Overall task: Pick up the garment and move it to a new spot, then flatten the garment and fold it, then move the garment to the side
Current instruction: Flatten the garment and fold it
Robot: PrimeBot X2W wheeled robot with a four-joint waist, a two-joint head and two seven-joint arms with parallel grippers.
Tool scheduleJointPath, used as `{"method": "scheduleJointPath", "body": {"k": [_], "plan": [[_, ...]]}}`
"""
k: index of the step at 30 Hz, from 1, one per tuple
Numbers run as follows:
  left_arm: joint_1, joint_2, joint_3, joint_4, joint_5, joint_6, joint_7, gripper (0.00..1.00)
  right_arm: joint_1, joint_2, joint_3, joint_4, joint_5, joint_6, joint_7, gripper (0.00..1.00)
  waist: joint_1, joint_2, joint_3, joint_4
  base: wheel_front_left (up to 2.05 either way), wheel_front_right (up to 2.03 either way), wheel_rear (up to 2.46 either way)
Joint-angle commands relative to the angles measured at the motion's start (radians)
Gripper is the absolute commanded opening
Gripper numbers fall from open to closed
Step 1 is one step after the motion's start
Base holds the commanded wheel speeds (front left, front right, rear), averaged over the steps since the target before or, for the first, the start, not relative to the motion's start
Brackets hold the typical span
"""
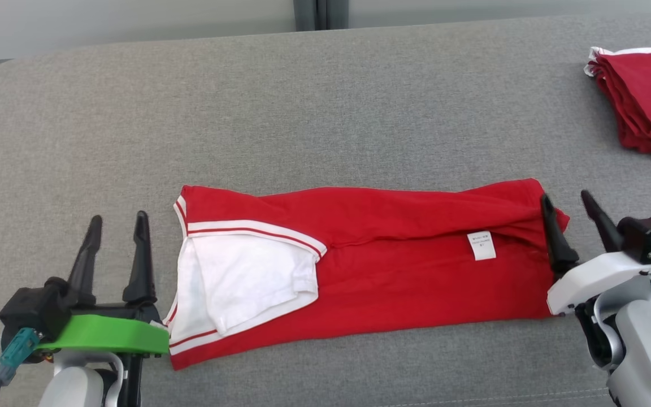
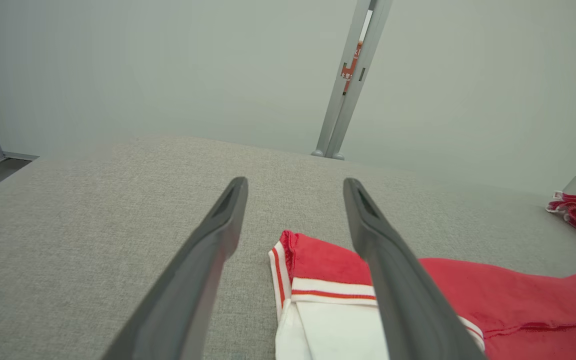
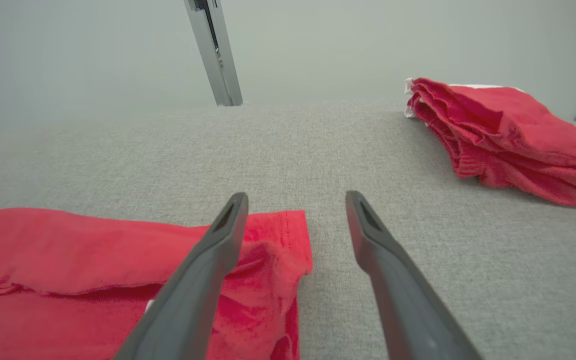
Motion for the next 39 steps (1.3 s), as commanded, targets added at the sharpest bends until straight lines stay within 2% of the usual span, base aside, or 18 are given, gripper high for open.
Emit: {"method": "scheduleJointPath", "body": {"k": [1,8,16,17,18,19,20,27,35,39], "plan": [[0.02,-0.017,0.028,-0.008,0.031,-0.005,0.0,1.0,-0.006,0.004,0.001,0.024,-0.01,-0.001,0.004,1.0,0.0001,-0.0001,0.0,0.007,0.0,0.0,0.0],[0.032,-0.092,0.149,-0.005,0.184,-0.037,0.0,1.0,-0.048,0.05,0.005,0.174,-0.001,-0.001,0.013,1.0,0.0001,-0.0001,0.013,0.021,0.0,0.0,0.0],[0.043,-0.141,0.217,0.027,0.264,-0.074,0.0,1.0,-0.045,0.092,0.034,0.308,0.048,-0.001,0.013,1.0,0.0001,-0.0001,0.003,0.031,0.0,0.0,0.0],[0.043,-0.144,0.221,0.029,0.27,-0.077,0.0,1.0,-0.039,0.097,0.038,0.317,0.057,-0.001,0.013,0.89,0.0001,-0.0001,0.001,0.031,0.0,0.0,0.0],[0.044,-0.148,0.227,0.03,0.277,-0.082,0.0,1.0,-0.03,0.102,0.046,0.326,0.063,-0.001,0.014,0.49,0.0001,-0.0001,-0.001,0.032,0.0,0.0,0.0],[0.045,-0.151,0.232,0.031,0.282,-0.082,0.0,1.0,-0.025,0.105,0.053,0.331,0.07,0.0,0.013,0.36,0.0001,-0.0001,-0.003,0.032,0.0,0.0,0.0],[0.046,-0.155,0.238,0.031,0.288,-0.084,0.0,1.0,-0.024,0.106,0.059,0.333,0.077,0.0,0.012,0.0,0.0001,-0.0001,-0.004,0.032,0.0,0.0,0.0],[0.056,-0.166,0.269,0.032,0.324,-0.091,0.0,1.0,-0.052,0.077,0.041,0.329,0.107,-0.002,-0.001,0.0,0.0001,-0.0001,-0.023,0.02,0.0,0.0,0.0],[0.074,-0.171,0.285,0.039,0.349,-0.097,0.0,1.0,-0.071,-0.024,-0.059,0.327,0.104,-0.001,-0.006,0.0,0.0001,-0.0001,-0.062,0.011,0.0,0.0,0.0],[0.083,-0.172,0.291,0.04,0.355,-0.099,0.0,1.0,-0.082,-0.052,-0.08,0.322,0.095,-0.001,-0.006,0.0,0.0001,-0.0001,-0.073,0.008,0.0,0.0,0.0]]}}
